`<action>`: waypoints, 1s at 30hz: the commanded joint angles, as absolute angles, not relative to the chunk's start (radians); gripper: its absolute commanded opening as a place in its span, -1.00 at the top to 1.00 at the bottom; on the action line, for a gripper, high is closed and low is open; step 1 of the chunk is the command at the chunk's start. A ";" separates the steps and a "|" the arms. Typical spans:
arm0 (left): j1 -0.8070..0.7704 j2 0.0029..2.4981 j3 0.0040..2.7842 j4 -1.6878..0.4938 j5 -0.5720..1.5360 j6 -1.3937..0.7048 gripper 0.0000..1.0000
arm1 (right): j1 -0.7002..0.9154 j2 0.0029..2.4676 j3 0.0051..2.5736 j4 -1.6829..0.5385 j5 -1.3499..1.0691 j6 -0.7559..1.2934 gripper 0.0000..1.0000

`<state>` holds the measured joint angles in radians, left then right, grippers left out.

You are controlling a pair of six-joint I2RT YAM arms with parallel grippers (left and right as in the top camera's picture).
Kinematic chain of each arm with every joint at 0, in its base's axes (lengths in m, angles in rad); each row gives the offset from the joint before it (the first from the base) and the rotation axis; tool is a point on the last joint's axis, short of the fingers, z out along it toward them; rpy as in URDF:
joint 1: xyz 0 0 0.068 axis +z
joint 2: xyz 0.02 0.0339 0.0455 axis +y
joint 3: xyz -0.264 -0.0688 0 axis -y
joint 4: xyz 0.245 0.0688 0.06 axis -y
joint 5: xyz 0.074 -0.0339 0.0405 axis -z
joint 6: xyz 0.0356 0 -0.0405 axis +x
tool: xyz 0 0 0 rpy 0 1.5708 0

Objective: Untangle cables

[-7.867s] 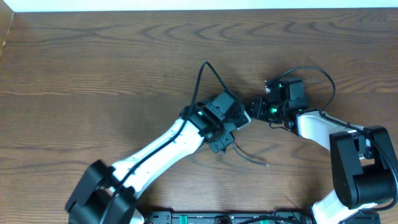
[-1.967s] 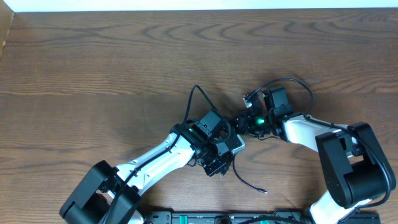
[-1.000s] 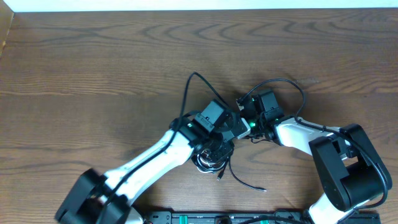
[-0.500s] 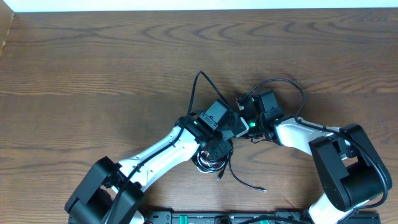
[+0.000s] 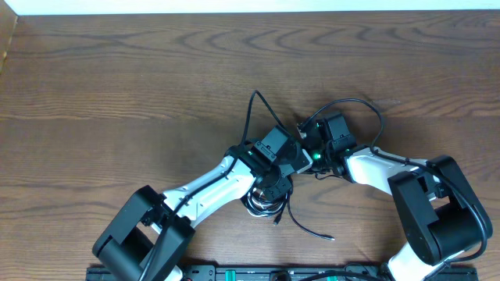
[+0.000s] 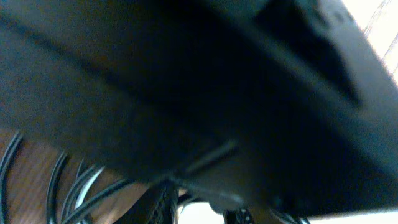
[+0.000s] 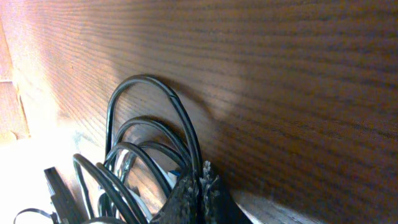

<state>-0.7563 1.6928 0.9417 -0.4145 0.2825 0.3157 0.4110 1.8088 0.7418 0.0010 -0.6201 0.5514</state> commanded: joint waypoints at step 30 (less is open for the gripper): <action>-0.756 1.369 0.921 -0.398 0.298 0.239 0.85 | 0.418 1.826 0.730 -0.016 -0.497 0.522 0.98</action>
